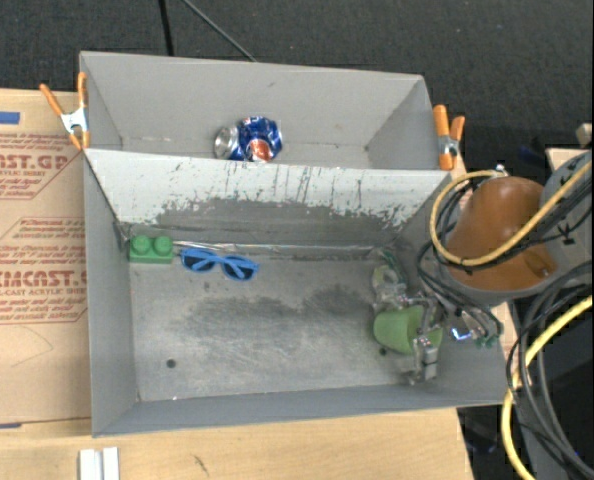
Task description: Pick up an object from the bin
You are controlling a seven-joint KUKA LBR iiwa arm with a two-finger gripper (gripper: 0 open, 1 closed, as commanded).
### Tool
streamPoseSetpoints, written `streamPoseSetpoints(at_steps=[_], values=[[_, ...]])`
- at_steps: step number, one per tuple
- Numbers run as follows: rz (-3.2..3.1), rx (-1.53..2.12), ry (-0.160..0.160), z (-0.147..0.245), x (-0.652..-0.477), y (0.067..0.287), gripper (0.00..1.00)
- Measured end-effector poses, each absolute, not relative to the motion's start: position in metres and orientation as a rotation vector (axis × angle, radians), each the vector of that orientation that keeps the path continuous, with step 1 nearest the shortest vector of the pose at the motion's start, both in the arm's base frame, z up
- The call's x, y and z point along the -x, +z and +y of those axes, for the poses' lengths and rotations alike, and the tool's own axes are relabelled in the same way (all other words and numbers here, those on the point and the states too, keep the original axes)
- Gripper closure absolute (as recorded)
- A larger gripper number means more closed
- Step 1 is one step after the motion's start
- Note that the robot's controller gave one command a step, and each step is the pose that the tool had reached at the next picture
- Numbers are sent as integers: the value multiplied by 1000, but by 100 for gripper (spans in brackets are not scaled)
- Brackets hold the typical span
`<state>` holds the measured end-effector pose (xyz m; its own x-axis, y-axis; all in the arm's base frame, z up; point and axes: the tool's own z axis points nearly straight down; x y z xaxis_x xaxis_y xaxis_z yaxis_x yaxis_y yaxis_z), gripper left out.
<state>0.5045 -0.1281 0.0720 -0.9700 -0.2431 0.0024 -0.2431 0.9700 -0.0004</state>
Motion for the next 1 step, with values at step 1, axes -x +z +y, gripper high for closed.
streamPoseSetpoints(at_steps=[1], values=[[-3120, -388, 2, -127, -507, 74, 100]])
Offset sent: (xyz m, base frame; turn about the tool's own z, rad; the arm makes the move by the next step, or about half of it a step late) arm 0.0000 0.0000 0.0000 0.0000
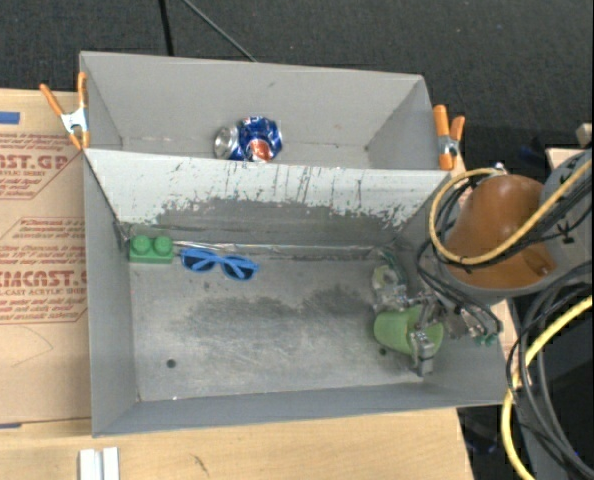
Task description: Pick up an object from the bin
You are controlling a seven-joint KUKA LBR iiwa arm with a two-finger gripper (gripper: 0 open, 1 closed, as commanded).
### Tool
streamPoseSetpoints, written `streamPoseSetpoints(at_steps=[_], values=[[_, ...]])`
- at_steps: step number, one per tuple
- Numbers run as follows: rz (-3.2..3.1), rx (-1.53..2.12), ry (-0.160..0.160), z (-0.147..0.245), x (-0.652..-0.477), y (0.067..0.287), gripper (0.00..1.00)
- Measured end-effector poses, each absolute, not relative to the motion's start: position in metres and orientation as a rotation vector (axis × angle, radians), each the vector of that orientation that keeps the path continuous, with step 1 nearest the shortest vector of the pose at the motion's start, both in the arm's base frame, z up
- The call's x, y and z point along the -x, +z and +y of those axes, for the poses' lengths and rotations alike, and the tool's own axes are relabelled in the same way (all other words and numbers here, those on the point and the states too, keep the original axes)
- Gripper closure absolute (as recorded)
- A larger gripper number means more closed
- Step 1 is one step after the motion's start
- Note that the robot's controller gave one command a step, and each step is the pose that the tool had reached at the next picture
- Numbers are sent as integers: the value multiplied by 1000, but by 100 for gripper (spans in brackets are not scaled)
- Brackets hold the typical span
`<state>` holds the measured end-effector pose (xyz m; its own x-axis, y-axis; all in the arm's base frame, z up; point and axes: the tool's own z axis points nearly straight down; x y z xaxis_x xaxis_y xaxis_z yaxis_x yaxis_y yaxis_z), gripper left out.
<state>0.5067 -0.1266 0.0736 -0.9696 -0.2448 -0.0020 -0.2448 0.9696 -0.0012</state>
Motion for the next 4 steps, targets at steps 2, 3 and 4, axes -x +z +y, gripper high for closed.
streamPoseSetpoints(at_steps=[2, 3, 4], values=[[3115, 387, -2, -127, -507, 74, 100], [3115, 387, -2, -127, -507, 74, 100], [3115, 387, -2, -127, -507, 74, 100]])
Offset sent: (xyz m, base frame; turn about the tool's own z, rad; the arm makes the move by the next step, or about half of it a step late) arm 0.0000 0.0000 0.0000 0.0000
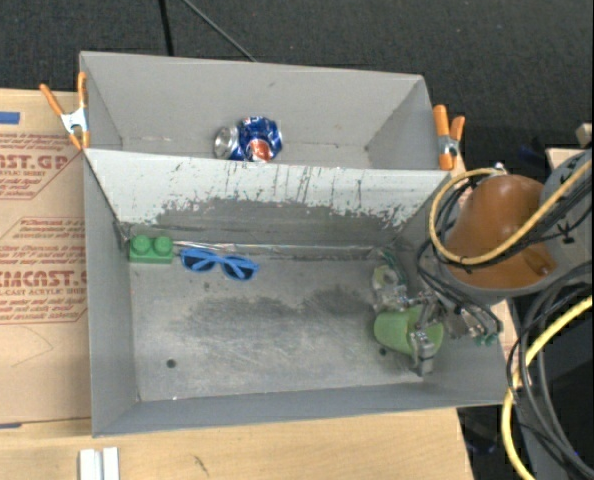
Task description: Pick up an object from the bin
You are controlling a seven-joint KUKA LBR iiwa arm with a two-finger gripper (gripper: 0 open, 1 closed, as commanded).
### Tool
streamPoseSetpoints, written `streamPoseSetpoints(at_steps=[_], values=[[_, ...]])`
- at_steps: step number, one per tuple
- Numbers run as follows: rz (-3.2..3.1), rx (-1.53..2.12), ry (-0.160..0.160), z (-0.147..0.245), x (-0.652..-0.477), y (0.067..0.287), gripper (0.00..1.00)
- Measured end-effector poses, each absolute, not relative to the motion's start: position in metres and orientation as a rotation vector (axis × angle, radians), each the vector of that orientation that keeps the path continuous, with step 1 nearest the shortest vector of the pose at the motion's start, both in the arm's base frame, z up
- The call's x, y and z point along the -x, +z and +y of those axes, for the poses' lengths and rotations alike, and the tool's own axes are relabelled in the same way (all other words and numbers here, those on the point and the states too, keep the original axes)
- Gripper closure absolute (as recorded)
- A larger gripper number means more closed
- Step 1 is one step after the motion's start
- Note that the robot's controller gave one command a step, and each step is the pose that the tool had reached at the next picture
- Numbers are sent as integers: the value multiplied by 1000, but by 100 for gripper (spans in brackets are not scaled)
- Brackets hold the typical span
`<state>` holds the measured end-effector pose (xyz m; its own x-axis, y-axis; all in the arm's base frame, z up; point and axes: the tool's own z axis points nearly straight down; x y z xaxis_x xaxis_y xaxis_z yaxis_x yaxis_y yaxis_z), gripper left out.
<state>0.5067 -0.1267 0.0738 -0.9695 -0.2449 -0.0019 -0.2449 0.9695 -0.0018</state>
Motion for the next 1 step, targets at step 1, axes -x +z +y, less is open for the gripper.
streamPoseSetpoints(at_steps=[1], values=[[3115, 387, -2, -127, -507, 74, 100]])
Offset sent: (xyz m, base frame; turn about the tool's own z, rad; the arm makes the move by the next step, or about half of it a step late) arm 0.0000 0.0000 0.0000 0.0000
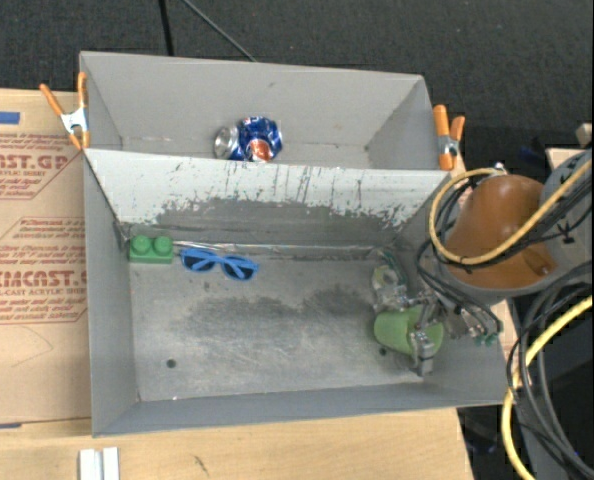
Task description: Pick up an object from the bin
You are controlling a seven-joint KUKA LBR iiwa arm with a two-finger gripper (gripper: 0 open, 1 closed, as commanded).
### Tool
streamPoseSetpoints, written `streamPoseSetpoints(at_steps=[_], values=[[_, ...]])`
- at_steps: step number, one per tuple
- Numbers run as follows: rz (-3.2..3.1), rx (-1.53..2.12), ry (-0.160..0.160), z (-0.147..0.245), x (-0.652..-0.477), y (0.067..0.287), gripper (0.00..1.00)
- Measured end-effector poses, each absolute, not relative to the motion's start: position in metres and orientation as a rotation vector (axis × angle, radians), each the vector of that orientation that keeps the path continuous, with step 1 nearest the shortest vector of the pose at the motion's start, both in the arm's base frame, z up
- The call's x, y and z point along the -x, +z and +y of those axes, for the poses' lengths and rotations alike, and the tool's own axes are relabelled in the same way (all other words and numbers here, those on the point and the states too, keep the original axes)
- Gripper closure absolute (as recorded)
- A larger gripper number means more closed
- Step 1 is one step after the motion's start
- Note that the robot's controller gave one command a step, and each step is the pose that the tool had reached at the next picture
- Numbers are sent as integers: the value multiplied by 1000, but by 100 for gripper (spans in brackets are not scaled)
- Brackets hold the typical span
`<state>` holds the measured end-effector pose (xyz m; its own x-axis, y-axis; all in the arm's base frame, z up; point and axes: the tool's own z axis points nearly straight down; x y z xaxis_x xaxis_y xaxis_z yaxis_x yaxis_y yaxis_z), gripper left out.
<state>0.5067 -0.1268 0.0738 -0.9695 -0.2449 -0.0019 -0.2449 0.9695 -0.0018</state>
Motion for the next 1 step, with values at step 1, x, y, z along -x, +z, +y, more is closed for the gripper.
streamPoseSetpoints(at_steps=[1], values=[[3115, 387, -3, -127, -507, 74, 100]])
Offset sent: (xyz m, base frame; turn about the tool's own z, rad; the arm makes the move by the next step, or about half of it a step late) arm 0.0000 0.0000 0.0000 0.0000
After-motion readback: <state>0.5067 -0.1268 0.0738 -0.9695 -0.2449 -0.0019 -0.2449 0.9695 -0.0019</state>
